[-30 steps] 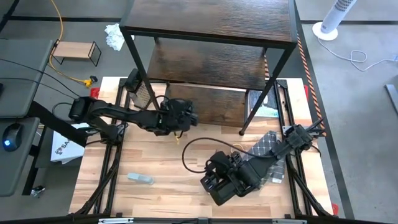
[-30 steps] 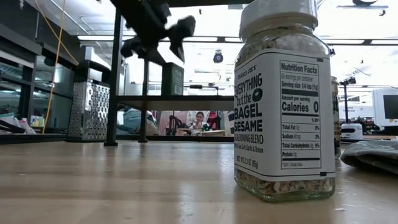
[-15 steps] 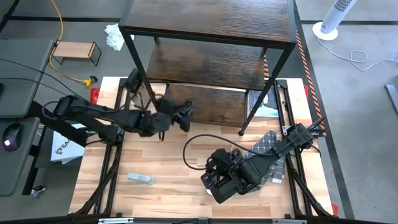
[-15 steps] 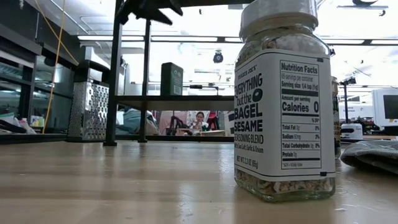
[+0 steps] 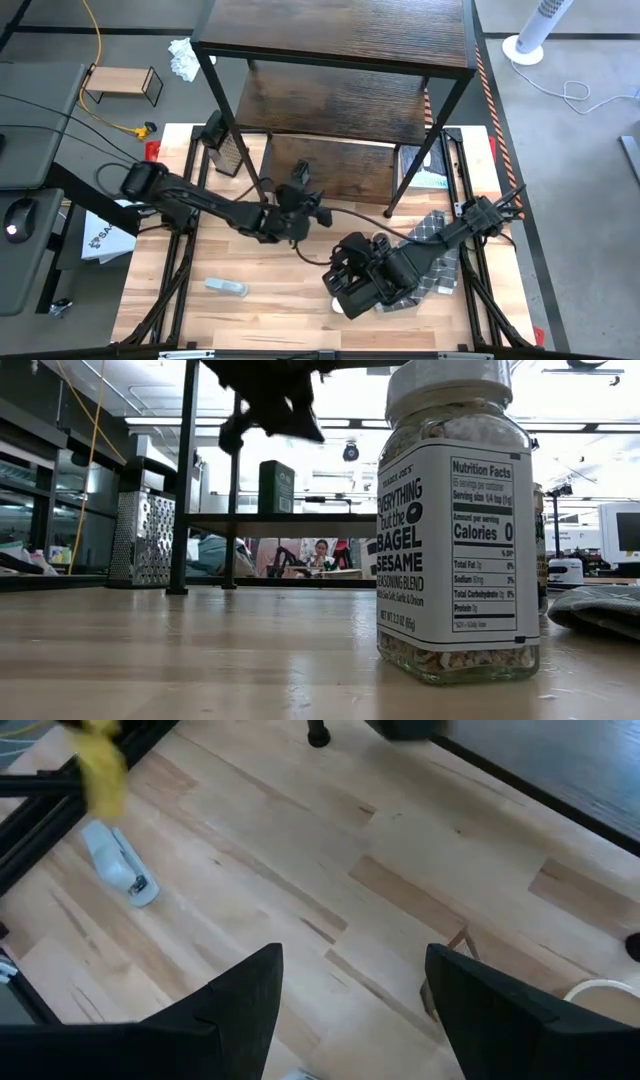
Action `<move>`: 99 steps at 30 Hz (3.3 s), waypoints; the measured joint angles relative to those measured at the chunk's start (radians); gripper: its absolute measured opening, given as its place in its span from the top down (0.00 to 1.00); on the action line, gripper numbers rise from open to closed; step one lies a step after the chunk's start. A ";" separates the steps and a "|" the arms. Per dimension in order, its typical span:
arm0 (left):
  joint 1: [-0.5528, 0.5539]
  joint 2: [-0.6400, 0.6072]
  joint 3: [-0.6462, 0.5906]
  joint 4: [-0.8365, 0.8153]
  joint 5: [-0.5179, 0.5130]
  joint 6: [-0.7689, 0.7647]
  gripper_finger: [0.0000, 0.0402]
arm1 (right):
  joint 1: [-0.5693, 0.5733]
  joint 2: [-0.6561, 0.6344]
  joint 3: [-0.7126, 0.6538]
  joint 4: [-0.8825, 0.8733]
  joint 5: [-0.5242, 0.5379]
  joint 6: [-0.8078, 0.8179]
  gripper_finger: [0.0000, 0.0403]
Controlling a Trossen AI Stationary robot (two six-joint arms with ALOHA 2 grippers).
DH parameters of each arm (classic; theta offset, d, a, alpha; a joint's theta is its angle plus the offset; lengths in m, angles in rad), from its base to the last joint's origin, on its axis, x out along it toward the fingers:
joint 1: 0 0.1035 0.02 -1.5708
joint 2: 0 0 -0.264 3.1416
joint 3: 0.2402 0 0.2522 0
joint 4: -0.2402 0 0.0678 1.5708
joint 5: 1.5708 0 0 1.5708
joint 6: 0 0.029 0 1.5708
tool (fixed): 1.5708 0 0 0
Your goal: Shelf spices
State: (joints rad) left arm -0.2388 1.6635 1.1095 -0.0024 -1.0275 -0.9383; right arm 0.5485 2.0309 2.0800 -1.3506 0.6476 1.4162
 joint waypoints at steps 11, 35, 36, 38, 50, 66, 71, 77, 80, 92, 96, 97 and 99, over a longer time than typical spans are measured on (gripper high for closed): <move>0.108 0.082 0.000 -0.005 -0.048 -0.232 1.00 | -0.012 -0.015 0.000 0.000 0.021 -0.003 0.40; 0.167 0.072 0.001 -0.293 -0.071 -0.413 1.00 | -0.003 -0.031 0.000 -0.008 0.039 -0.005 0.40; 0.169 0.072 0.000 -0.289 -0.059 -0.413 1.00 | -0.003 -0.032 0.000 -0.009 0.041 -0.008 0.40; 0.168 0.069 0.001 -0.279 -0.013 -0.412 1.00 | -0.002 -0.040 0.000 -0.015 0.041 -0.020 0.40; -0.069 -0.064 0.001 -0.082 0.305 0.070 1.00 | 0.089 -0.110 0.000 -0.053 -0.047 -0.088 0.40; -0.343 -0.528 0.001 -0.470 0.444 0.208 0.80 | 0.122 -0.054 0.000 -0.219 -0.118 0.200 0.40; -0.343 -0.569 0.001 -0.463 0.595 0.286 0.60 | 0.030 -0.054 0.000 -0.191 -0.208 0.066 0.40; -0.332 -0.569 0.001 -0.457 0.676 0.304 0.39 | -0.043 -0.054 0.000 -0.105 -0.238 -0.063 0.40; -0.326 -0.569 0.001 -0.464 0.695 0.304 0.32 | -0.067 -0.054 0.000 -0.105 -0.242 -0.034 0.40; -0.258 -0.568 0.001 -0.537 0.733 0.311 0.26 | -0.039 0.024 0.000 -0.063 -0.390 0.006 0.40; -0.208 -0.568 0.001 -0.520 0.743 0.288 0.26 | -0.045 0.039 -0.001 -0.100 -0.375 0.086 0.40; -0.197 -0.568 0.001 -0.522 0.750 0.288 0.26 | -0.052 0.040 -0.001 -0.111 -0.378 0.111 0.40; -0.176 -0.568 0.001 -0.524 0.764 0.268 0.26 | -0.062 0.040 -0.001 -0.080 -0.421 0.130 0.40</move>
State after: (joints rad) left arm -0.4153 1.0954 1.1107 -0.5263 -0.2637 -0.6698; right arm 0.4862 2.0705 2.0792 -1.4302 0.2261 1.5464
